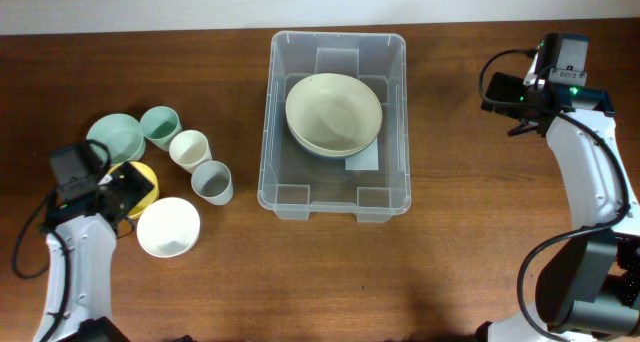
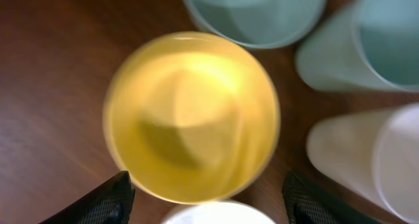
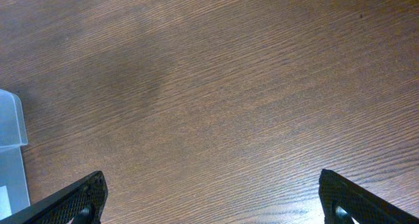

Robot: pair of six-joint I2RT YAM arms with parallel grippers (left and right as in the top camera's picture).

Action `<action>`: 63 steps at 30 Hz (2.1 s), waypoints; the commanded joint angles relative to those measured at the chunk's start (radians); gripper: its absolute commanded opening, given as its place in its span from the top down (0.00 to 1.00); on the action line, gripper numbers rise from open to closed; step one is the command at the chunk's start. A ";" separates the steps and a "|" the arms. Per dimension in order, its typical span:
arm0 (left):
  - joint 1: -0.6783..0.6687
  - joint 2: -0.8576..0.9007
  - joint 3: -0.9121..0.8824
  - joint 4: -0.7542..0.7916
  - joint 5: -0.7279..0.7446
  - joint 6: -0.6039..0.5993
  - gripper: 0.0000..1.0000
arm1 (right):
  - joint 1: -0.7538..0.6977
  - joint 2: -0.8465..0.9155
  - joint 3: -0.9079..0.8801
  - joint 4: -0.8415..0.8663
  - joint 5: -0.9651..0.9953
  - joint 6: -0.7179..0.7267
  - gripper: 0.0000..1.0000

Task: Pack container
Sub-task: 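Lower the left gripper onto the yellow bowl rim and grasp it, then lift the yellow bowl and carry it into the container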

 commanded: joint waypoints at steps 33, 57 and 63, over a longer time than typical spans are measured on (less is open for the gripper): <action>0.108 0.283 0.010 0.097 -0.046 -0.071 0.48 | -0.003 -0.024 0.011 0.002 0.010 0.008 0.01; 0.110 0.229 0.043 0.021 -0.176 -0.071 0.99 | -0.003 -0.024 0.011 0.002 0.010 0.008 0.01; 0.110 0.066 0.145 -0.092 -0.159 -0.071 0.99 | -0.003 -0.024 0.011 0.002 0.010 0.008 0.01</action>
